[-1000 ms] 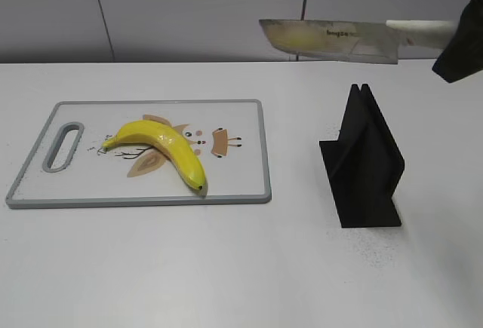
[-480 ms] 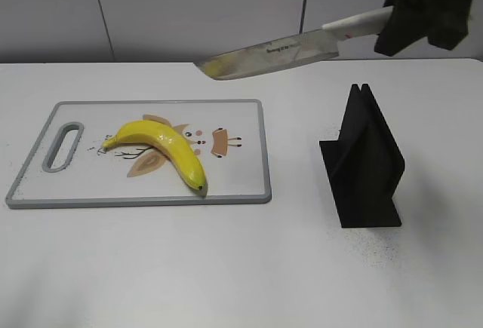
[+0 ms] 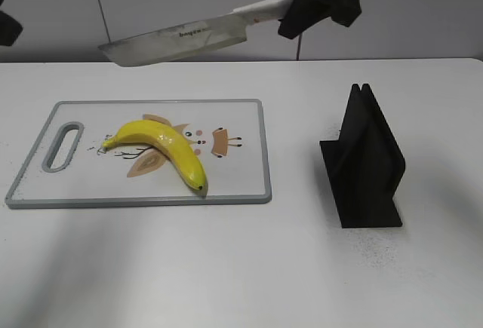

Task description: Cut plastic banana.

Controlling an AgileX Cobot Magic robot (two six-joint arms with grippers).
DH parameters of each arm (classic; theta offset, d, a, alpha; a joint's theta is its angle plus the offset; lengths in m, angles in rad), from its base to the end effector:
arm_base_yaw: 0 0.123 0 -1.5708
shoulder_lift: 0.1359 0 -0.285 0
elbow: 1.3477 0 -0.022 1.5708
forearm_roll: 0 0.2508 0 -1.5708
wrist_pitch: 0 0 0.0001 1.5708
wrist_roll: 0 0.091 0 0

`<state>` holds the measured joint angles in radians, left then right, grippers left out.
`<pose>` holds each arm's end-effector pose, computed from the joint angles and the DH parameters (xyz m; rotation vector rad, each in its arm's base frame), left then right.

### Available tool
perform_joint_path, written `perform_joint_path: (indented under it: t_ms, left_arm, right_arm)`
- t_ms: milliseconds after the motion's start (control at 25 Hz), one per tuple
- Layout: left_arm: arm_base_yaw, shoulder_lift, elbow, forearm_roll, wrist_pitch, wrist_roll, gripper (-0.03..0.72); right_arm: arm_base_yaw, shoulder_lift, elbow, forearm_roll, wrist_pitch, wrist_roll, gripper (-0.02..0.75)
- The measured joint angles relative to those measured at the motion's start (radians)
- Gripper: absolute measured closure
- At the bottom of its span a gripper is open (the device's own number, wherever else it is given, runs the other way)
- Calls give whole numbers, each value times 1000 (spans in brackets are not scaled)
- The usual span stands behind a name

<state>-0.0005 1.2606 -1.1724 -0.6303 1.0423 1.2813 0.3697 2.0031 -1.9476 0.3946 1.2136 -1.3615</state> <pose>0.2471 -0.0465 0.3619 1.2369 2.0049 -0.2347 0.3961 0.1887 0.3155 -1.9300 1.7559 0.2168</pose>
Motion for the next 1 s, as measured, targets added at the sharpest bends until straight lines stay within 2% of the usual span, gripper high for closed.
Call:
perform_joint_path:
  t_ms: [200, 400, 720, 1000]
  left_arm:
    - [-94, 190, -170, 78, 9, 15, 95]
    - [-183, 319, -243, 166, 11, 18, 96]
    - [-205, 430, -244, 264, 30, 19, 99]
    - [-205, 504, -249, 273, 19, 19, 127]
  right_arm:
    - [45, 88, -80, 32, 0, -44, 569]
    - [68, 145, -91, 125, 2, -92, 569]
    - [68, 163, -91, 130, 2, -101, 569]
    - [68, 163, -91, 130, 2, -103, 570]
